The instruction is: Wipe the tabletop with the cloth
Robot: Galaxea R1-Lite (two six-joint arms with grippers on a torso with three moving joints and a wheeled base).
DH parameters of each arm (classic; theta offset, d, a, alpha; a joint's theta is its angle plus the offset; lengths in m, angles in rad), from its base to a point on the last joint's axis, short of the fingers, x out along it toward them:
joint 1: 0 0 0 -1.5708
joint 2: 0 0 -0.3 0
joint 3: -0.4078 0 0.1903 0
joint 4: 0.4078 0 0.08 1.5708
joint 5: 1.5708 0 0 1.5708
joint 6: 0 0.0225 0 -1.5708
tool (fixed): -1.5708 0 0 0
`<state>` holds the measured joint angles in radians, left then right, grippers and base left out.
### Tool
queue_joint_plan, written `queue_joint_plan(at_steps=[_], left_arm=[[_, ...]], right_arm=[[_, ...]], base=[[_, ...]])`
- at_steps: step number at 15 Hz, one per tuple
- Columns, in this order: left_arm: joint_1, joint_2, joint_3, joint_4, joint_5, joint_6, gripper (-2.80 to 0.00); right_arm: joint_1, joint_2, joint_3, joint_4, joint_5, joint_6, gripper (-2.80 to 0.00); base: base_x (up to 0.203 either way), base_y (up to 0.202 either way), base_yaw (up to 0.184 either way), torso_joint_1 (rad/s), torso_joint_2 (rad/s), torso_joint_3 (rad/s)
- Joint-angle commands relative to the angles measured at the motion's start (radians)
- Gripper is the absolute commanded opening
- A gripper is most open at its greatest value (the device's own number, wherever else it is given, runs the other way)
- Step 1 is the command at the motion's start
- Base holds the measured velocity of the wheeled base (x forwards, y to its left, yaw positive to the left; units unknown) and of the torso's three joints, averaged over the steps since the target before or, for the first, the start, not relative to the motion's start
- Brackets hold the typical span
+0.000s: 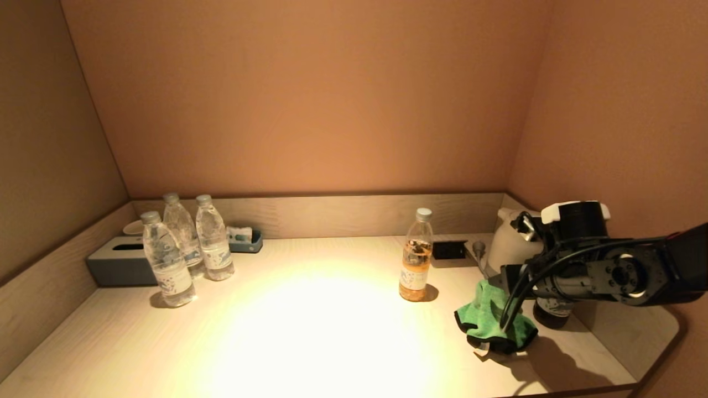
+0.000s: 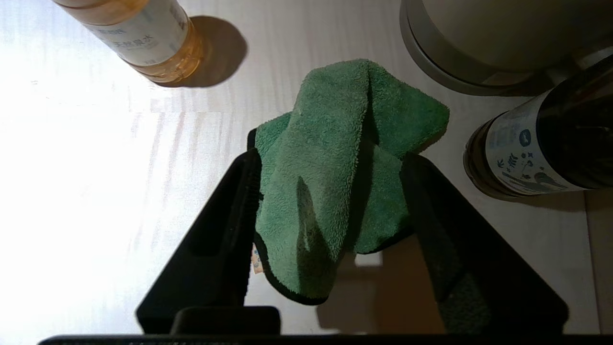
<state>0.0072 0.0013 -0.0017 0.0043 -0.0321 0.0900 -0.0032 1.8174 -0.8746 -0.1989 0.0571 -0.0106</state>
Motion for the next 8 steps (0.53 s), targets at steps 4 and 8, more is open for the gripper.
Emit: queue_joint_plan(at_steps=[4, 8], left_arm=[[0.0, 0.0, 0.0, 0.0, 0.0, 0.0, -2.8], [0.0, 0.0, 0.0, 0.0, 0.0, 0.0, -2.8]], right_arm=[[0.0, -0.104, 0.031, -0.004, 0.009, -0.013, -2.8], [0.0, -0.271, 0.072, -0.004, 0.019, -0.011, -2.8]], base=[[0.0, 0.0, 0.0, 0.0, 0.0, 0.0], [0.0, 0.0, 0.0, 0.0, 0.0, 0.0]])
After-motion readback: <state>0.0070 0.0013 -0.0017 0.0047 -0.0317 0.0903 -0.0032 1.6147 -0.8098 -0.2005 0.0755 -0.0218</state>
